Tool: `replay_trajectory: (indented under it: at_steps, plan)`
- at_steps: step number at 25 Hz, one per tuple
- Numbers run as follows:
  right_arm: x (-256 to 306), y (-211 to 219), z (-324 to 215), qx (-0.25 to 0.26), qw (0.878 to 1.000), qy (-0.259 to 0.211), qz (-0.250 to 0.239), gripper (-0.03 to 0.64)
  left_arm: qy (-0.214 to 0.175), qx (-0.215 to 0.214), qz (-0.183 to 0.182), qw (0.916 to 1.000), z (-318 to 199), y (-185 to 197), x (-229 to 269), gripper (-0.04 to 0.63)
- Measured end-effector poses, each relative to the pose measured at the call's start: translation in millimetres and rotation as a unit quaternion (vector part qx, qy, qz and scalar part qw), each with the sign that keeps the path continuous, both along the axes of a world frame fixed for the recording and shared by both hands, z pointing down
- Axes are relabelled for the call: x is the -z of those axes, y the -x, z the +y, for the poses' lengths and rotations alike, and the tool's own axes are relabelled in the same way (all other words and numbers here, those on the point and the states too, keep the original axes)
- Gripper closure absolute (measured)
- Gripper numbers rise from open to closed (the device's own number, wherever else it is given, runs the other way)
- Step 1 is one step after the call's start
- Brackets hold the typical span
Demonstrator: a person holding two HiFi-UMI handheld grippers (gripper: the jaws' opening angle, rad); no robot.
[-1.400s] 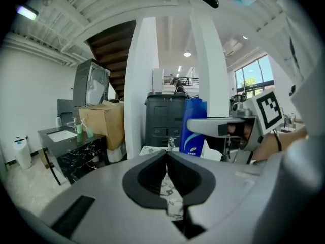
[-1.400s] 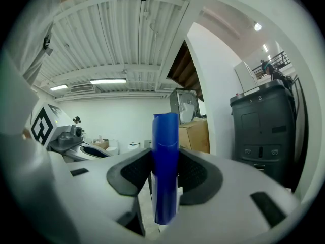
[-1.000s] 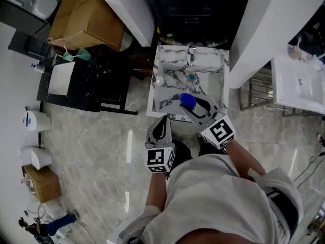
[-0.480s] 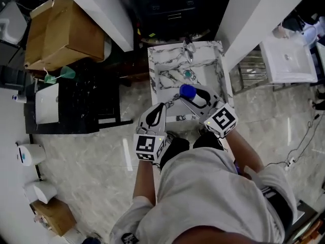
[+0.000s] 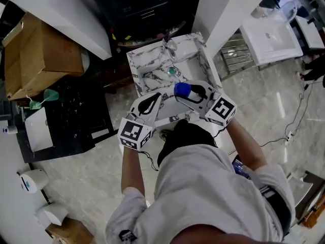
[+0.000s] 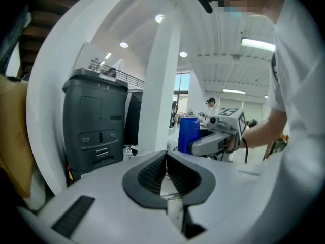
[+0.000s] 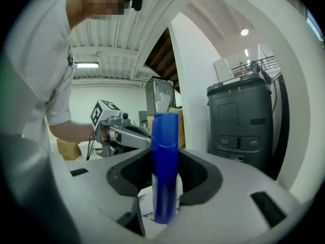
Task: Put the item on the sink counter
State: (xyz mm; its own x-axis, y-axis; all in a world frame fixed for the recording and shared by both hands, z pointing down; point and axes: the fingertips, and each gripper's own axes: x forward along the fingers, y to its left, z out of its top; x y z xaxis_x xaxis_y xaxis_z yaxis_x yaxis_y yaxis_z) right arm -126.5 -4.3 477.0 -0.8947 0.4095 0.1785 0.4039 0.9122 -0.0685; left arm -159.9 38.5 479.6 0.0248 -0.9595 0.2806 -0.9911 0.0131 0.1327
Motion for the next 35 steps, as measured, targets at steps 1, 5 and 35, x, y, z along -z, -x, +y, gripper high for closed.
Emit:
replay_trajectory:
  at_steps: [1, 5, 35]
  plan:
    - [-2.0, -0.3, -4.9, 0.008, 1.0, -0.006, 0.002, 0.463, 0.005, -0.005, -0.019, 0.9998, -7.9, 0.4, 2.2, 0.584]
    - [-13.7, 5.1, -28.0, 0.021, 1.0, -0.013, 0.008, 0.463, -0.006, -0.014, -0.011, 0.9998, -35.7, 1.8, 11.6, 0.584]
    - [-34.2, 30.6, -27.5, 0.085, 0.993, -0.079, 0.031, 0.463, -0.024, -0.339, 0.036, 0.9396, -93.6, -25.3, 7.8, 0.356]
